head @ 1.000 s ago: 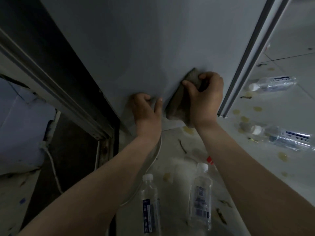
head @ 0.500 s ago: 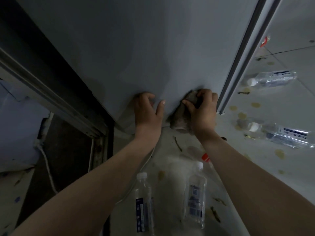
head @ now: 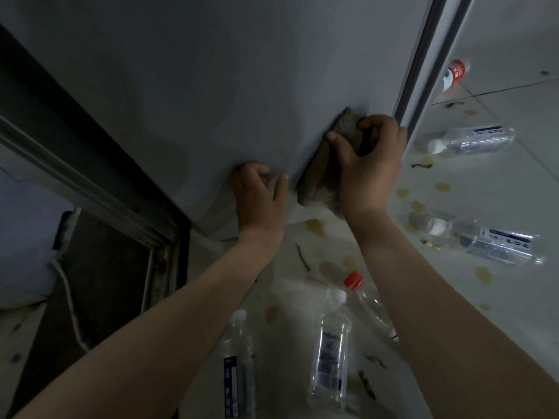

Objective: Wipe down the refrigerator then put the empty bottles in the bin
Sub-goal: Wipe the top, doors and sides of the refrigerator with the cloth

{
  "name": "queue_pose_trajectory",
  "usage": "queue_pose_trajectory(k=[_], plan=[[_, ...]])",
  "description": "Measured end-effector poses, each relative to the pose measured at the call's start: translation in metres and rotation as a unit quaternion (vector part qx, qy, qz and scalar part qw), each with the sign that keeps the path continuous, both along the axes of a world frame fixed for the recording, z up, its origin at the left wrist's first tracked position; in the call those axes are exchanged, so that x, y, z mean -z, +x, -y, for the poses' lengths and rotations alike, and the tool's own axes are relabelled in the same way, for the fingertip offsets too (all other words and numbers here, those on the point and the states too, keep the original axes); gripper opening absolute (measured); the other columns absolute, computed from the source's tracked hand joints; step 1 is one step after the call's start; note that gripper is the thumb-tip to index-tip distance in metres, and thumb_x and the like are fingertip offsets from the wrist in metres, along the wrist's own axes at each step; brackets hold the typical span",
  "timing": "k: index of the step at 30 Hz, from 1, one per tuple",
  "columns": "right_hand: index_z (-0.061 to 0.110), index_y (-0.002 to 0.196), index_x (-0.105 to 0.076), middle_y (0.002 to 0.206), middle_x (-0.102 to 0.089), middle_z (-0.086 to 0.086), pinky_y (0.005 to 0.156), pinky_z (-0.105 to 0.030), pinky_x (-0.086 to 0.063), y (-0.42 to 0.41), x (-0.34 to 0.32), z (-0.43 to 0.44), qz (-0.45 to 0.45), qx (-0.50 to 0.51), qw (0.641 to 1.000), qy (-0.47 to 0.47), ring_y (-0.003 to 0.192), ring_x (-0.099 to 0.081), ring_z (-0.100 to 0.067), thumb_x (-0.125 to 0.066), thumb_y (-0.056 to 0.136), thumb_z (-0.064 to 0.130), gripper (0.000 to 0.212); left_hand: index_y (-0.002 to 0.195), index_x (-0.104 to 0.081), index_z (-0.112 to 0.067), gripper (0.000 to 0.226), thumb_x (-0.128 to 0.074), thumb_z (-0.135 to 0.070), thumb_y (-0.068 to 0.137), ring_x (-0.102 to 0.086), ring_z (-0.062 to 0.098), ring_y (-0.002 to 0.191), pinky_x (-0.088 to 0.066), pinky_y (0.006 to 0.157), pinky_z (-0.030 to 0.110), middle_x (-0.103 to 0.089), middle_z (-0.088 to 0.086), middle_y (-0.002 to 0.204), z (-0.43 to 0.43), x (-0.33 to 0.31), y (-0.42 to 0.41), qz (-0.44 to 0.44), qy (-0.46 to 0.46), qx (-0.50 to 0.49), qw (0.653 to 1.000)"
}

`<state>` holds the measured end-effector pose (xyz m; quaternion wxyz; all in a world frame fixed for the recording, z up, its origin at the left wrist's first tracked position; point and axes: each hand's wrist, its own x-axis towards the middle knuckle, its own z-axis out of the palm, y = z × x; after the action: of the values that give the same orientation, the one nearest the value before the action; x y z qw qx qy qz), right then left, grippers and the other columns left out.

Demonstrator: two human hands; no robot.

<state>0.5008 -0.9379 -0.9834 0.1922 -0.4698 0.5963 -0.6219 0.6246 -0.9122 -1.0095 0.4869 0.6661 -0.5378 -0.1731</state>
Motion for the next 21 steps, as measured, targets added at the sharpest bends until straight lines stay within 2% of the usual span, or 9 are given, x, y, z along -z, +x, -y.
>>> queue_pose_trajectory(k=[2,4,7,11,13,16,19,21], plan=[[0.005,0.1,-0.055,0.103,-0.042,-0.003,0.073,0.004,-0.029,-0.004,-0.004,0.003,-0.003,0.0,1.0,-0.008,0.081,-0.042,0.01,-0.076,0.076,0.019,0.035,0.097,-0.045,-0.004,0.024,-0.063,-0.01,0.084,-0.048,0.021,0.081,-0.038,0.072,0.019,-0.049,0.03,0.104,0.0,-0.001,-0.002,0.002,-0.01,-0.008,1.0],[0.004,0.102,-0.055,0.104,-0.041,-0.004,0.073,0.005,-0.028,-0.006,0.001,0.005,-0.011,-0.01,1.0,-0.003,0.081,-0.04,0.01,-0.075,0.077,0.019,0.035,0.096,-0.046,0.001,0.024,-0.064,-0.009,0.083,-0.046,0.021,0.08,-0.035,0.071,0.016,-0.048,0.03,0.104,0.001,0.0,-0.004,0.006,-0.02,-0.02,1.0],[0.003,0.103,-0.054,0.104,-0.041,-0.005,0.075,0.001,-0.029,-0.012,0.023,0.004,-0.028,-0.018,0.999,0.029,0.075,-0.035,0.002,-0.074,0.077,0.019,0.036,0.096,-0.046,0.003,0.026,-0.065,-0.01,0.083,-0.048,0.028,0.083,-0.036,0.074,0.023,-0.046,0.027,0.104,0.004,0.003,-0.005,0.024,-0.018,-0.034,0.999],[0.005,0.104,-0.052,0.109,-0.047,-0.011,0.078,-0.013,-0.031,-0.022,0.048,0.002,-0.04,-0.021,0.994,0.1,0.085,-0.037,-0.005,-0.073,0.078,0.02,0.037,0.096,-0.046,0.001,0.028,-0.065,-0.013,0.082,-0.048,0.033,0.083,-0.04,0.078,0.036,-0.048,0.028,0.1,0.006,0.007,-0.006,0.037,-0.018,-0.043,0.998],[0.005,0.104,-0.052,0.109,-0.047,-0.009,0.077,-0.016,-0.032,-0.023,0.051,0.003,-0.046,-0.032,0.992,0.113,0.086,-0.041,-0.009,-0.073,0.078,0.021,0.037,0.096,-0.046,0.003,0.028,-0.065,-0.013,0.082,-0.048,0.036,0.084,-0.04,0.079,0.039,-0.047,0.028,0.099,0.006,0.008,-0.006,0.039,-0.017,-0.046,0.998],[0.006,0.101,-0.053,0.107,-0.048,-0.009,0.073,-0.015,-0.031,-0.024,0.045,0.003,-0.046,-0.026,0.992,0.111,0.083,-0.041,-0.011,-0.073,0.078,0.02,0.034,0.095,-0.047,0.005,0.028,-0.066,-0.011,0.081,-0.049,0.038,0.084,-0.039,0.08,0.037,-0.046,0.025,0.096,0.006,0.005,-0.008,0.035,-0.024,-0.05,0.998],[0.003,0.1,-0.055,0.102,-0.045,-0.007,0.069,-0.009,-0.03,-0.025,0.027,0.006,-0.028,0.005,0.997,0.066,0.072,-0.038,-0.003,-0.074,0.077,0.017,0.033,0.092,-0.045,-0.001,0.025,-0.065,-0.01,0.081,-0.048,0.035,0.083,-0.036,0.078,0.03,-0.046,0.029,0.098,0.005,0.001,-0.009,0.028,-0.03,-0.045,0.998],[0.002,0.101,-0.056,0.101,-0.043,-0.004,0.073,-0.001,-0.03,-0.028,0.014,0.009,-0.009,0.017,1.0,0.022,0.076,-0.043,0.006,-0.074,0.076,0.015,0.033,0.09,-0.037,-0.009,0.029,-0.065,-0.012,0.081,-0.048,0.038,0.084,-0.04,0.079,0.039,-0.044,0.023,0.093,0.005,0.001,-0.009,0.031,-0.038,-0.035,0.998]])
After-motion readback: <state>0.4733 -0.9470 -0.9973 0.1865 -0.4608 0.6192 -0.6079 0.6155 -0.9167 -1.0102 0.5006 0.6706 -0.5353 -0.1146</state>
